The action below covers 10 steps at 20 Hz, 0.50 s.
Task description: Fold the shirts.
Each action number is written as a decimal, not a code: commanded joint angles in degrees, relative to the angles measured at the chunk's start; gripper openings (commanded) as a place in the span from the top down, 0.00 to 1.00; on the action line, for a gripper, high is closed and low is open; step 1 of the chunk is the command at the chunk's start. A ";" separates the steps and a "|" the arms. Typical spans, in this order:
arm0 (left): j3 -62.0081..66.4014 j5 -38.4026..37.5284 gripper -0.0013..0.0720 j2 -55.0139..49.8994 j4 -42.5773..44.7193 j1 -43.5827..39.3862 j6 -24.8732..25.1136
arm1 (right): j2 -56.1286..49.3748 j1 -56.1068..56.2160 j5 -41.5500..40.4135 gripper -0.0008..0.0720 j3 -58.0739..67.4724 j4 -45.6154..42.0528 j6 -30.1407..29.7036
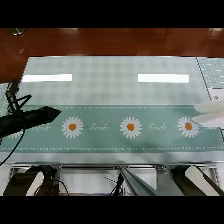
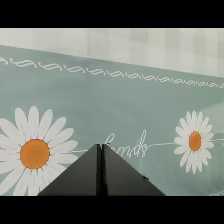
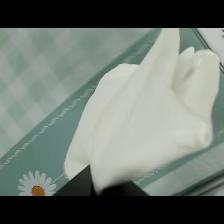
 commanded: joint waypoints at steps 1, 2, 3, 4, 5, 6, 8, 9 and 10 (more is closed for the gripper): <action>0.02 2.32 0.94 -0.02 0.00 0.02 0.00 | 10.40 -10.58 0.57 0.96 -13.33 -5.11 -2.32; 0.02 2.91 0.94 -0.02 -0.04 0.02 0.00 | 13.33 -13.55 0.57 0.96 -17.05 -7.54 -2.67; 0.02 3.43 0.94 -0.02 -0.33 0.02 0.00 | 15.80 -16.20 0.55 0.96 -20.37 -10.14 -2.34; 0.02 3.80 0.94 0.00 -0.87 0.00 0.00 | 17.99 -18.12 0.55 0.96 -22.97 -12.98 -1.51; 0.02 3.87 0.94 -0.02 -1.38 -0.04 0.00 | 19.98 -19.52 0.55 0.96 -24.98 -16.37 -0.94; 0.02 3.85 0.94 -0.02 -1.97 -0.09 0.00 | 21.77 -20.48 0.52 0.96 -26.62 -20.72 -0.11; 0.02 3.82 0.94 -0.02 -3.04 -0.09 0.02 | 24.09 -20.65 0.52 0.96 -28.61 -28.65 2.21; 0.02 3.82 0.94 -0.02 -3.32 -0.09 0.02 | 24.52 -20.65 0.52 0.93 -28.79 -31.19 3.34; 0.02 3.82 0.94 -0.02 -3.41 -0.09 0.02 | 24.61 -20.65 0.52 0.66 -28.79 -33.68 4.74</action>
